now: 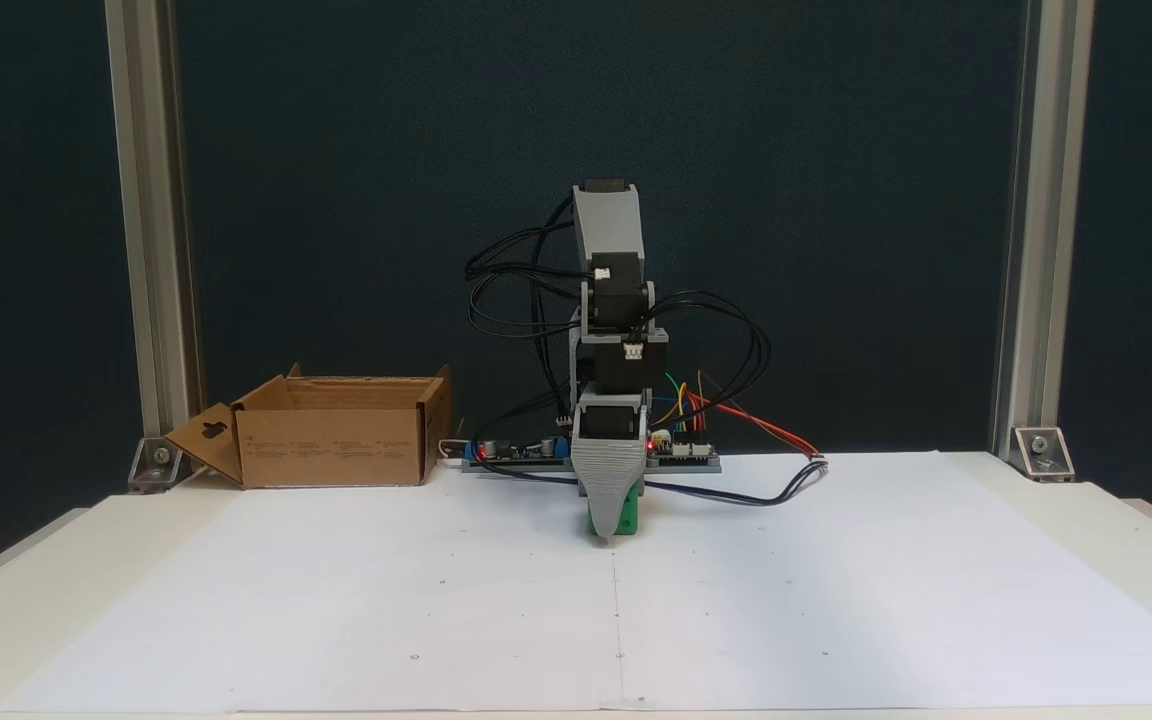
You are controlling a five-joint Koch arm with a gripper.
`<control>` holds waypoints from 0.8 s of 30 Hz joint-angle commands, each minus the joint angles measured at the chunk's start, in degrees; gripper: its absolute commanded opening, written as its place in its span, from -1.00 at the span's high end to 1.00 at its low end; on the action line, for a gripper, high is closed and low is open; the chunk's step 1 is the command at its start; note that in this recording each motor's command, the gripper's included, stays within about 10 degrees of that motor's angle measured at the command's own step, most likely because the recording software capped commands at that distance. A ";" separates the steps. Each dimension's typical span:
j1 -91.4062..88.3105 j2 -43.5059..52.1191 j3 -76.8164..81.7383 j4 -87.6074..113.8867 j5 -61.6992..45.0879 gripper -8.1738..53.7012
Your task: Grasp a green dice and put it in the bin.
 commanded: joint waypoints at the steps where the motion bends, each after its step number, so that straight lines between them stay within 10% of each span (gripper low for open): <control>1: 0.88 0.00 -0.70 -0.44 2.37 -0.52; 21: 2.64 -0.35 0.44 -1.67 2.29 -0.29; 24: 1.85 -0.53 0.70 -1.67 2.20 0.04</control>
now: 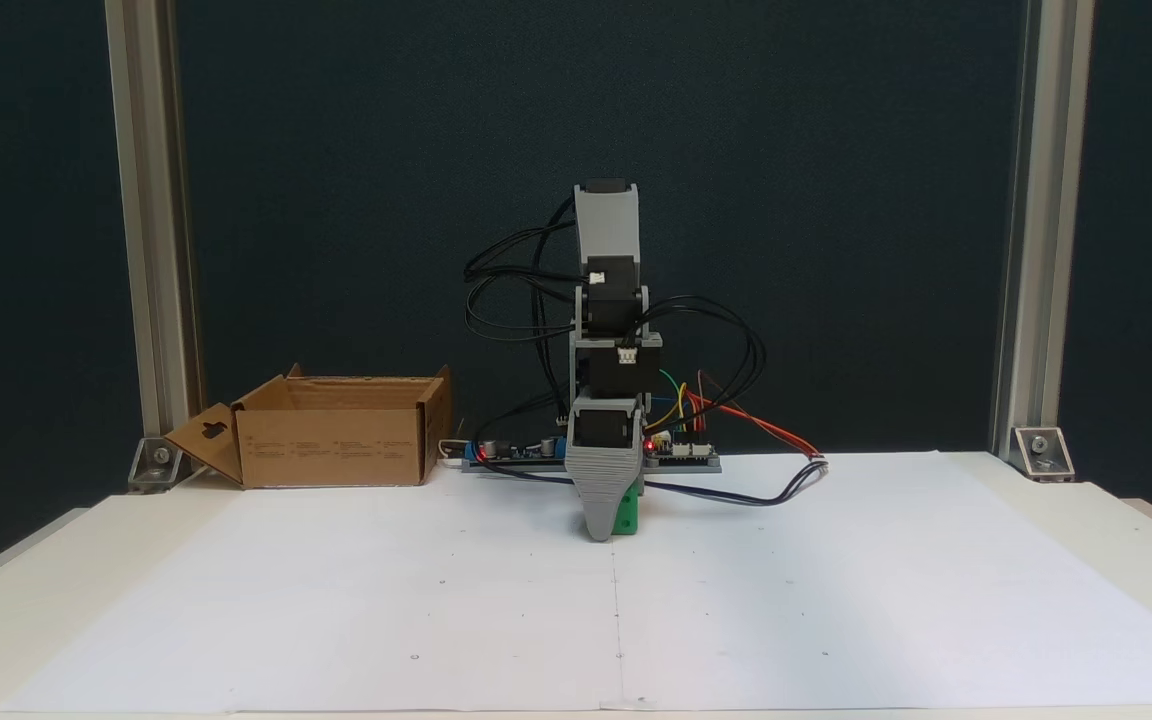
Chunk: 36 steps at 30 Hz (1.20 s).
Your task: Grasp a green dice and put it in the bin.
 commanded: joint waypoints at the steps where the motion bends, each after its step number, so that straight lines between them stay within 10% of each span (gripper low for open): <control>1: -0.53 0.00 -0.35 0.09 2.11 0.13; 4: -0.88 0.00 -0.35 0.09 2.11 0.36; 36: 10.46 0.88 -50.19 39.37 0.26 0.36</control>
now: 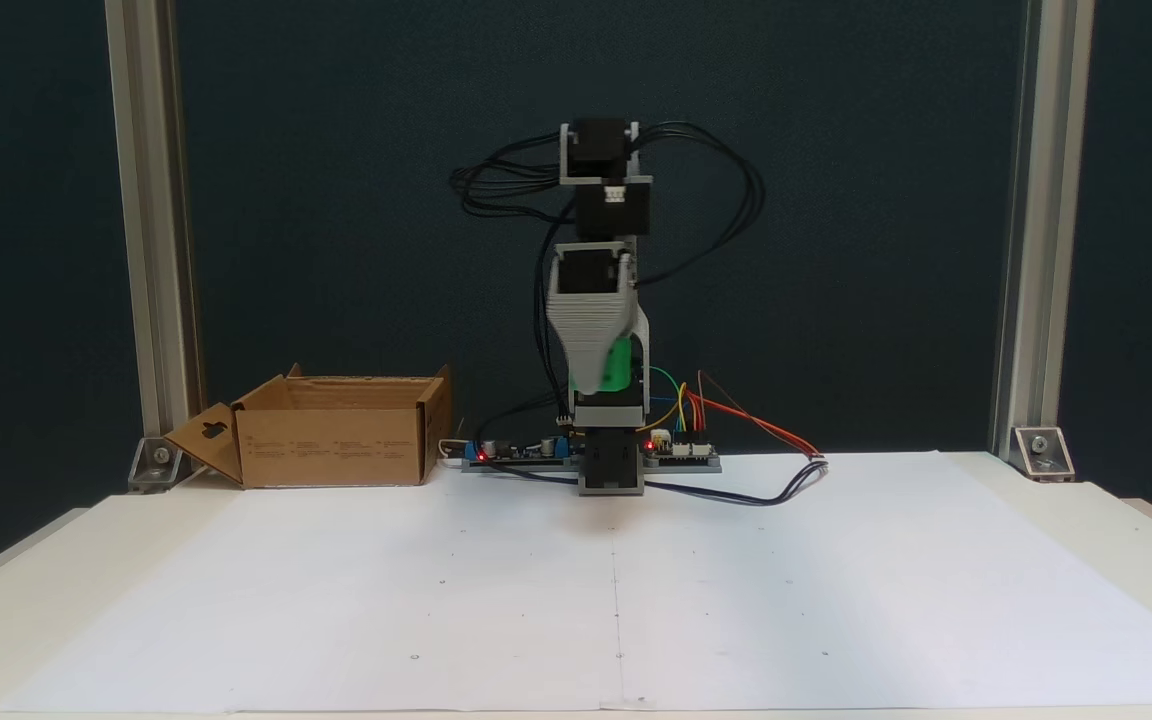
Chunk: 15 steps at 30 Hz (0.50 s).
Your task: Grasp a green dice and put it in the bin.
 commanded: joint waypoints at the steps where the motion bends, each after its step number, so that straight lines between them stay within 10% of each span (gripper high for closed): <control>1: 5.45 0.88 -4.92 -1.05 -1.32 0.36; 15: 49.39 -0.35 -11.34 -25.22 -25.84 0.36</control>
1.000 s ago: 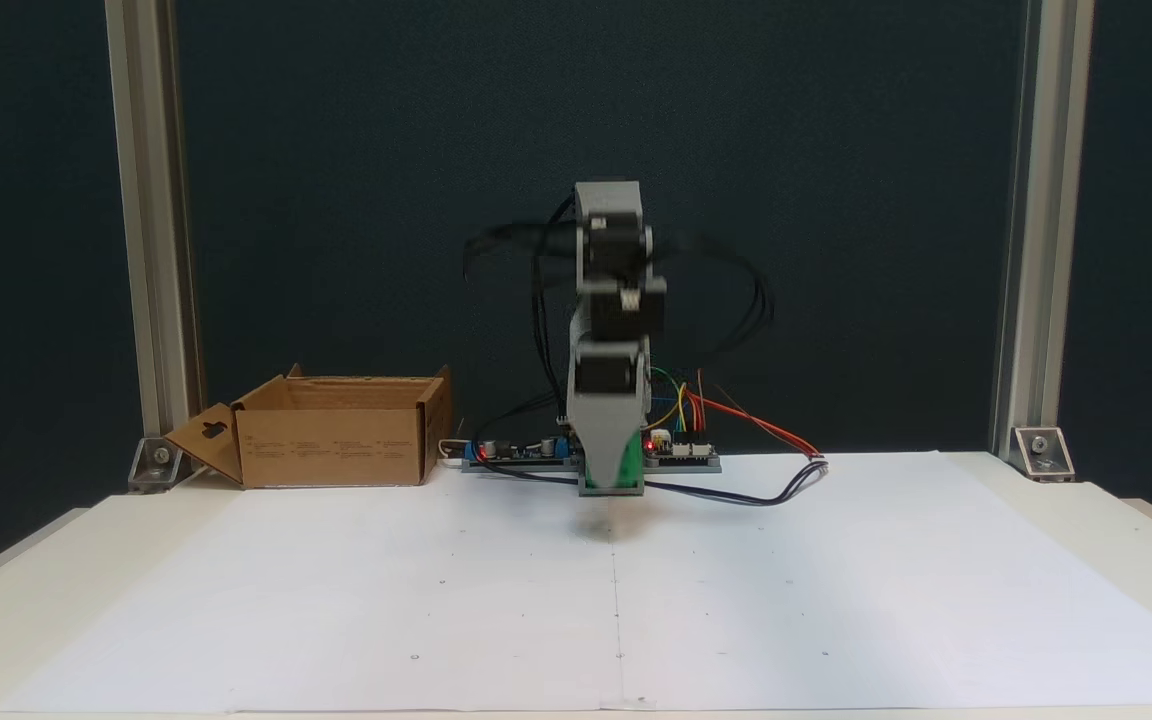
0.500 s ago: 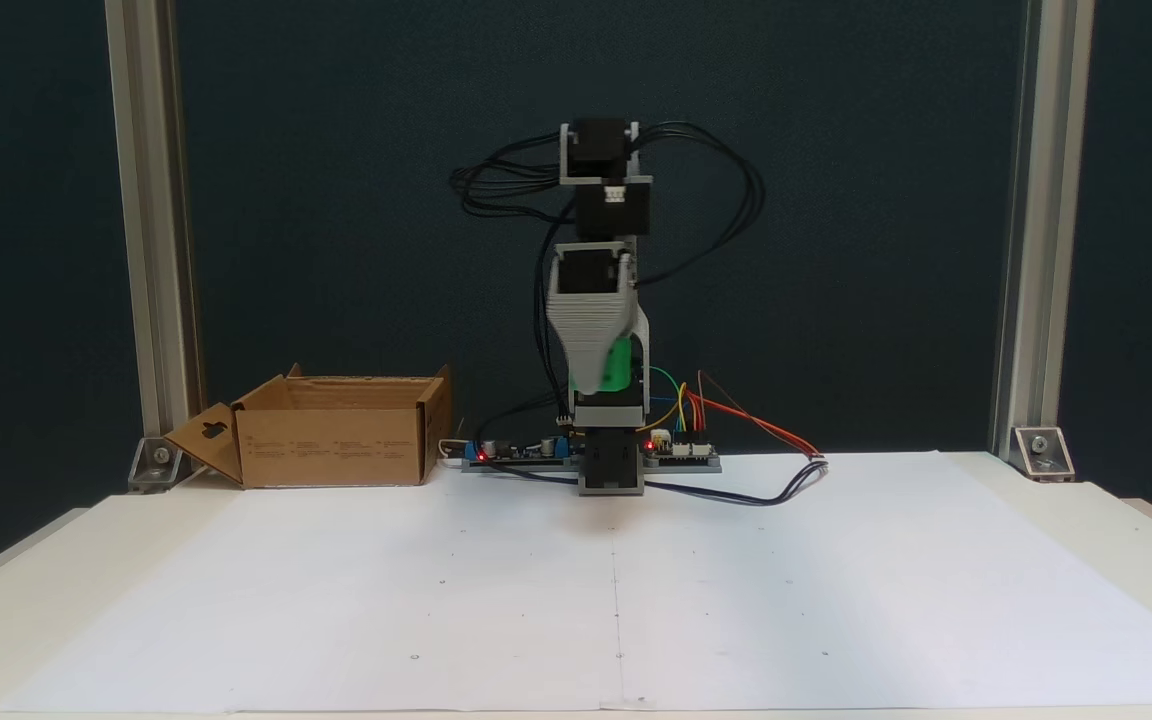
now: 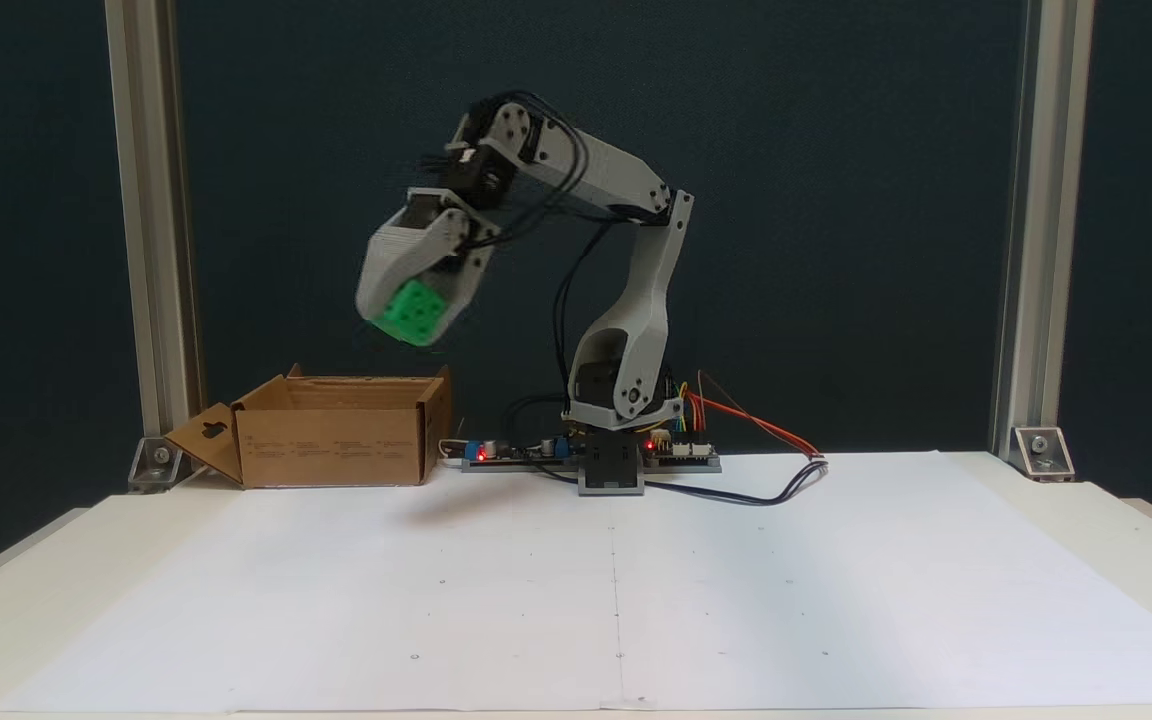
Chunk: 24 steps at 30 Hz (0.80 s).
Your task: Grasp a green dice and put it in the bin.
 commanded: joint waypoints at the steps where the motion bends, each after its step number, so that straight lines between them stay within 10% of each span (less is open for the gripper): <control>1: 4.13 -0.09 -4.57 -1.58 -5.80 0.36; 24: 48.96 -28.65 -17.49 -0.26 -17.23 0.36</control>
